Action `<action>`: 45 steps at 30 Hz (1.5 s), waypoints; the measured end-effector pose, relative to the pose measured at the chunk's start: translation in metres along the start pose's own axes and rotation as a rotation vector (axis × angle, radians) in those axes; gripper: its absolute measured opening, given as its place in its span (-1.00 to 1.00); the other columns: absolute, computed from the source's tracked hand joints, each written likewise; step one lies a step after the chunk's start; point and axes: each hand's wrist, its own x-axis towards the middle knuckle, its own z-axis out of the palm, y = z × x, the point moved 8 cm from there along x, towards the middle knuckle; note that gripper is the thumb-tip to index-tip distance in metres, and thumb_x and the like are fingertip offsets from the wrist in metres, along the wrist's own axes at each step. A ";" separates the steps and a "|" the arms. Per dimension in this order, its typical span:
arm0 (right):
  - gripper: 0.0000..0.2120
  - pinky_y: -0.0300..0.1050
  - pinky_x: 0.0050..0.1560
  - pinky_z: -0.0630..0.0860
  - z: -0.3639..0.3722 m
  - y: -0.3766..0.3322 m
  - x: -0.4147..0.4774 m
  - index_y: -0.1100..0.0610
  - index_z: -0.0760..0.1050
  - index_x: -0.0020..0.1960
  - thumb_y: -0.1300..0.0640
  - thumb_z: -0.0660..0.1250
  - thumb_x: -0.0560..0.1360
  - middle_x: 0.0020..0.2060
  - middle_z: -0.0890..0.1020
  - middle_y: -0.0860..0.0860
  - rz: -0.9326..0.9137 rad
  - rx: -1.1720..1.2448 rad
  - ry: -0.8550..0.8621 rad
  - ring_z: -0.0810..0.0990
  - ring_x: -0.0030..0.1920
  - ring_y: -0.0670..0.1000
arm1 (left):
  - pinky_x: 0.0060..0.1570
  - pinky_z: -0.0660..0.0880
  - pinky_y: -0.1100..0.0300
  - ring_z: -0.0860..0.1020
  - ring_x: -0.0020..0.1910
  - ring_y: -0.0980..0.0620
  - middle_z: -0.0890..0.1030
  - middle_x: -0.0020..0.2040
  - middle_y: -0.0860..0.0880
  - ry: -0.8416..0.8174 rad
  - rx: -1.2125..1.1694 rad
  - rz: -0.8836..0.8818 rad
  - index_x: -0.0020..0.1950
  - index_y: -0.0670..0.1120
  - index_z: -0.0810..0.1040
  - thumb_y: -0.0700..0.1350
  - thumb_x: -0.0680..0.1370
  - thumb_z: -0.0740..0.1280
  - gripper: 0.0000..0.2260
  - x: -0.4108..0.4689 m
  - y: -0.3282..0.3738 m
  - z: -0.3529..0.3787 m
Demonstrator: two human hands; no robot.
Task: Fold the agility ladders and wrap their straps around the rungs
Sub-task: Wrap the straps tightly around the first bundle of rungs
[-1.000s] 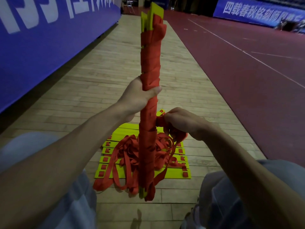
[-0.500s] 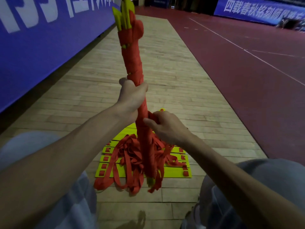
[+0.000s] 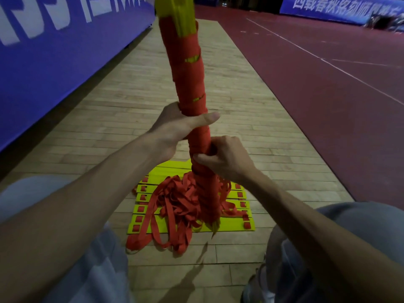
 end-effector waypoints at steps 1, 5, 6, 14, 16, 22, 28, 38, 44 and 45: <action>-0.74 -0.21 -0.43 0.28 -0.007 -0.004 0.000 0.02 0.46 -0.37 0.01 0.46 0.42 -0.53 0.47 -0.07 -0.032 0.063 -0.023 0.41 -0.51 -0.11 | -0.07 0.51 0.16 0.59 -0.16 0.15 0.62 -0.20 0.12 -0.062 0.000 0.047 0.01 -0.05 0.60 -0.08 0.29 0.56 -0.67 -0.001 0.009 0.003; -0.75 -0.12 -0.42 0.28 -0.025 -0.026 -0.003 0.25 0.57 -0.25 0.07 0.47 0.45 -0.50 0.48 0.11 -0.185 0.243 -0.155 0.35 -0.48 -0.12 | -0.11 0.51 0.31 0.61 -0.14 0.22 0.67 -0.17 0.16 -0.152 -0.069 0.296 0.04 -0.07 0.60 -0.14 0.34 0.54 -0.69 -0.009 0.036 0.011; -0.72 -0.09 -0.42 0.28 -0.026 -0.030 -0.005 0.29 0.56 -0.23 0.08 0.47 0.46 -0.48 0.47 0.13 -0.202 0.279 -0.199 0.36 -0.47 -0.09 | -0.05 0.53 0.27 0.63 -0.10 0.17 0.69 -0.12 0.12 -0.139 -0.093 0.326 0.02 -0.07 0.61 -0.12 0.35 0.52 -0.73 -0.011 0.037 0.013; -0.84 -0.45 -0.43 0.39 -0.016 -0.045 -0.016 0.07 0.47 -0.10 0.29 0.32 0.58 -0.43 0.56 -0.21 -0.142 0.497 -0.447 0.51 -0.48 -0.27 | -0.30 0.58 0.13 0.62 -0.35 -0.08 0.61 -0.29 -0.15 -0.073 -0.290 0.157 -0.03 -0.18 0.55 -0.26 0.53 0.38 -0.95 -0.006 0.020 0.007; -0.85 -0.31 -0.48 0.39 -0.016 -0.037 -0.011 0.09 0.48 -0.18 0.12 0.36 0.57 -0.50 0.51 -0.16 -0.087 0.406 -0.430 0.44 -0.53 -0.18 | -0.26 0.60 0.06 0.57 -0.40 -0.04 0.56 -0.33 -0.13 -0.007 -0.250 0.207 -0.04 -0.21 0.55 -0.24 0.52 0.42 -0.91 -0.002 0.021 0.002; -0.65 -0.36 -0.50 0.38 -0.018 -0.028 -0.002 0.21 0.53 -0.22 0.04 0.22 0.64 -0.43 0.60 -0.07 -0.067 0.170 -0.282 0.49 -0.59 -0.17 | -0.26 0.54 0.14 0.58 -0.32 0.02 0.59 -0.29 0.00 0.135 -0.109 0.278 0.06 -0.14 0.52 -0.07 0.51 0.46 -0.77 0.005 0.015 -0.008; -0.59 -0.15 -0.24 0.49 -0.018 -0.030 -0.002 0.26 0.60 -0.15 0.08 0.12 0.68 -0.30 0.67 0.11 -0.050 0.004 -0.119 0.51 -0.45 -0.11 | -0.20 0.54 0.00 0.54 -0.29 0.00 0.53 -0.26 -0.03 0.212 -0.054 0.248 0.01 0.01 0.44 -0.03 0.52 0.42 -0.82 0.011 0.009 -0.009; -0.73 -0.11 -0.31 0.39 -0.002 -0.024 -0.012 0.13 0.54 -0.15 -0.07 0.47 0.43 -0.38 0.52 -0.06 0.140 0.261 -0.339 0.45 -0.38 -0.08 | -0.17 0.35 0.22 0.38 -0.25 0.14 0.39 -0.23 0.06 0.002 -0.354 -0.031 0.02 -0.04 0.43 -0.11 0.54 0.32 -0.89 0.007 -0.003 0.010; -0.63 -0.04 -0.26 0.46 -0.013 -0.014 -0.005 0.13 0.57 -0.19 -0.17 0.53 0.34 -0.32 0.60 0.02 0.137 0.122 -0.179 0.53 -0.31 0.00 | -0.17 0.42 0.29 0.52 -0.29 0.21 0.56 -0.31 0.14 -0.096 -0.116 0.065 -0.04 -0.06 0.57 -0.04 0.45 0.46 -0.83 0.000 0.009 0.021; -0.68 0.01 -0.18 0.51 -0.015 -0.015 -0.005 0.13 0.59 -0.14 -0.10 0.54 0.36 -0.26 0.64 0.05 0.133 0.140 -0.169 0.58 -0.24 0.03 | -0.17 0.46 0.30 0.55 -0.28 0.21 0.59 -0.29 0.15 -0.092 -0.027 0.124 -0.07 -0.05 0.60 -0.03 0.39 0.52 -0.80 0.000 0.015 0.019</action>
